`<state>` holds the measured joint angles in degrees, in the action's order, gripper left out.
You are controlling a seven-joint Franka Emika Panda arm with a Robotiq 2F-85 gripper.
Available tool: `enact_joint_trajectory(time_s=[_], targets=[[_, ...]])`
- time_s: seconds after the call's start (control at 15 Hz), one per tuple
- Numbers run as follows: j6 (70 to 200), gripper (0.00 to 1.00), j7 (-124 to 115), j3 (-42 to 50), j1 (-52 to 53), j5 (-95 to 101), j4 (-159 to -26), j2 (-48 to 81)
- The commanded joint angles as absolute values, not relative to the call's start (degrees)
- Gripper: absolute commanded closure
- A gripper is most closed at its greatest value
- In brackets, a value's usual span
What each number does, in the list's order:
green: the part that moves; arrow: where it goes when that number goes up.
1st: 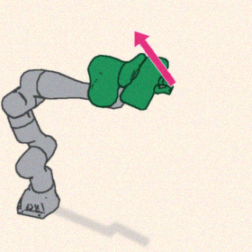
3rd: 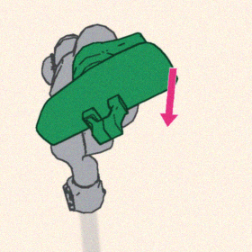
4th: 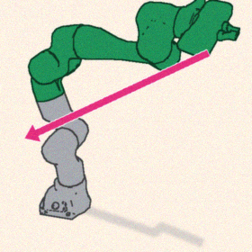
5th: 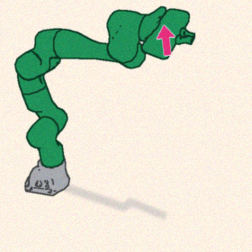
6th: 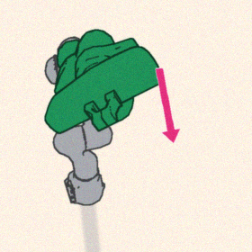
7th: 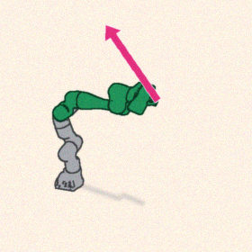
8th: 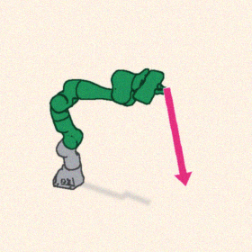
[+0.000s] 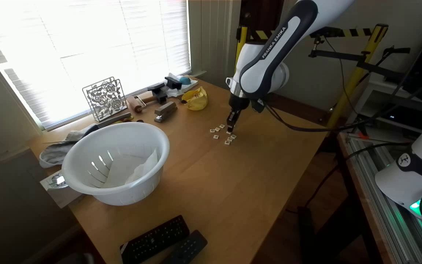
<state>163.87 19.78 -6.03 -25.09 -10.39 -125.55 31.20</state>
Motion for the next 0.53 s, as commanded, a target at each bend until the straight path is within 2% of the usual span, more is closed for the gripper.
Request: enact_joint_trajectory(time_s=[0.0, 0.47], targets=[[165.01, 1.0, 20.88, -6.47, -26.22, -11.15, -129.14, 31.66], [165.0, 1.0, 20.8, -5.92, -26.27, -10.78, -131.0, 30.6]])
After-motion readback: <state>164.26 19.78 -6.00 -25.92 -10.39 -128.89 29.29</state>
